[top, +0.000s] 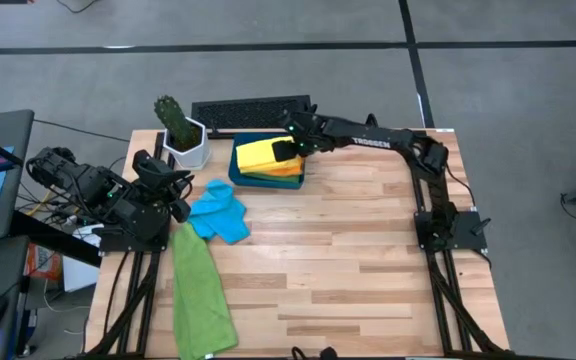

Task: Fold microfiber towels
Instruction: Put the yellow towel into the blue bin, then fold the blue towel

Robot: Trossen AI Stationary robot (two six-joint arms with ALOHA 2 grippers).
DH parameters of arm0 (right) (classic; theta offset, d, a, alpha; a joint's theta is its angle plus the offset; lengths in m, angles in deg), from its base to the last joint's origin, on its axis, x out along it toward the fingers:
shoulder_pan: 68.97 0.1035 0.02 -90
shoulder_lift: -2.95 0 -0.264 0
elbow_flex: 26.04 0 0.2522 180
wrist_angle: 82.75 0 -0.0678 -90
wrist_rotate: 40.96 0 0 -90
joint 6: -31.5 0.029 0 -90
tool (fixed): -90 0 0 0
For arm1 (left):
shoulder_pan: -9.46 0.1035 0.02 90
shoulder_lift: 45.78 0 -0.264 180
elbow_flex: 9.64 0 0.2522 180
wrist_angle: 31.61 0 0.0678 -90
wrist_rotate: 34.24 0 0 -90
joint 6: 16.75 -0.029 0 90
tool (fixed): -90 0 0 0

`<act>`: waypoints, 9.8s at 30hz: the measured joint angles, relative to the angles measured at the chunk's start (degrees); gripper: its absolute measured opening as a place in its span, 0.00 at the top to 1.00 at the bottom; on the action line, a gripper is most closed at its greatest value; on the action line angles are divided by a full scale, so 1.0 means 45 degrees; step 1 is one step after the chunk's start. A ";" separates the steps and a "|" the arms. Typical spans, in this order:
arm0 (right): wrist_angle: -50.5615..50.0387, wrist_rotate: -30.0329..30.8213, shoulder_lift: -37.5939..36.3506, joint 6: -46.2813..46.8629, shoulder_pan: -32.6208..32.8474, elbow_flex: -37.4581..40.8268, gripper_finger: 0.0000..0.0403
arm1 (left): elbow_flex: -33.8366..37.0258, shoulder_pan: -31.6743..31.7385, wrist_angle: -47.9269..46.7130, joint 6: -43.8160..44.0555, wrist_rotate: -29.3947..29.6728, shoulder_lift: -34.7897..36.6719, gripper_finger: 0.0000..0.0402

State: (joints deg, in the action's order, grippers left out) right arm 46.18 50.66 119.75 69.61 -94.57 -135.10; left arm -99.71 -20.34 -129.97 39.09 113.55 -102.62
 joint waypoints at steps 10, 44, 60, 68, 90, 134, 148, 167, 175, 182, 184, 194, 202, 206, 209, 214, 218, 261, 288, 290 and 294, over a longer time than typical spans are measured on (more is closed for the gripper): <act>0.0123 0.0954 -0.1704 -0.2083 0.0168 0.0007 0.39 | 0.0307 -0.0005 0.0232 0.0888 -0.0213 -0.0087 0.86; -0.3215 0.2614 -0.8502 -0.3706 0.4310 0.0002 0.41 | 0.8675 0.9021 1.0167 -0.7792 -1.0128 -0.0597 0.55; -0.3647 0.3348 -0.8417 -0.3449 0.5560 0.0012 0.41 | 0.8667 0.9134 1.1516 -0.8146 -1.1428 -0.5525 0.63; -0.3853 0.3679 -0.8413 -0.3513 0.5773 0.0012 0.41 | 0.7722 0.8835 1.0422 -0.6827 -1.1759 -0.4553 0.98; 0.5037 -0.0213 -0.8362 -0.7012 0.6336 0.4586 0.41 | 0.1952 0.5459 0.9446 -0.5345 -1.2685 -0.0951 0.99; 1.5849 -0.2265 0.1240 0.0506 0.6245 0.7798 0.41 | 0.1758 0.4979 0.9851 -0.4405 -0.9654 -0.1141 0.99; 1.4816 -0.1329 0.1629 -0.0311 0.6244 0.6264 0.55 | 0.1758 0.4979 0.9913 -0.4724 -0.9638 -0.1141 0.99; 0.8590 -0.2607 -0.2059 -0.2537 0.6254 0.6093 0.99 | 0.1758 0.4979 0.9298 -0.5505 -0.9296 -0.1141 0.99; 0.4440 0.0050 -0.5780 -0.3659 0.6263 0.6093 0.98 | 0.1817 0.4982 1.0491 -0.4607 -0.7073 -0.1551 0.99; 0.3510 0.1015 -0.6771 -0.3096 0.6160 0.6271 0.75 | 0.1846 0.4968 1.2019 -0.4967 -0.8628 -0.3291 0.92; 0.3610 0.1012 -0.6715 -0.2613 0.6153 0.6764 0.65 | 0.1827 0.4988 1.2703 -0.4812 -0.9155 -0.3504 0.89; 0.6486 0.0969 -0.6084 -0.1228 0.6592 0.9120 0.32 | 0.0375 0.4988 1.2870 -0.4937 -0.8257 -0.3049 0.77; 0.7491 0.0912 -0.5880 -0.1260 0.6753 1.0240 0.32 | 0.0465 0.4703 1.2154 -0.4722 -0.8977 -0.3324 0.76; 0.6916 0.0823 -0.6036 -0.1831 0.6880 1.0683 0.32 | 0.1246 0.4599 1.3150 -0.4680 -0.9564 -0.4634 0.76; 0.6108 0.0125 -0.6139 -0.1806 0.6822 1.0773 0.32 | 0.1370 0.4730 1.4509 -0.4445 -1.0281 -0.6100 0.76; 0.4585 -0.0367 -0.6808 -0.1448 0.6960 1.0776 0.32 | 0.1433 0.4750 1.5161 -0.3988 -1.1812 -0.8687 0.76; 0.2810 -0.0268 -0.7828 -0.1428 0.7254 1.0775 0.32 | 0.1423 0.4704 1.4999 -0.4339 -1.2740 -0.9748 0.76; -0.0871 0.2735 -1.3540 -0.0447 0.8027 1.0804 0.32 | 0.0724 0.4517 1.6130 -0.9604 -0.8920 -1.2483 0.53; 0.2068 0.2567 -1.3535 -0.1073 0.8530 1.2663 0.32 | -0.3069 0.4141 1.1375 -0.9633 -0.8252 -1.2526 1.00; 0.3615 0.2554 -1.3525 -0.1953 0.8613 1.3186 0.32 | -0.4128 0.3831 1.0071 -1.0105 -0.8355 -1.2503 1.00; 0.5994 0.2473 -1.3513 -0.3980 0.8440 1.3587 0.32 | -0.6027 0.3214 0.7529 -1.0920 -0.8404 -1.2500 1.00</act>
State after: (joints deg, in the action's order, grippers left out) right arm 73.16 61.78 58.95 51.70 -56.59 -73.95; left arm -126.83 -5.88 -96.09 -10.05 75.73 -158.87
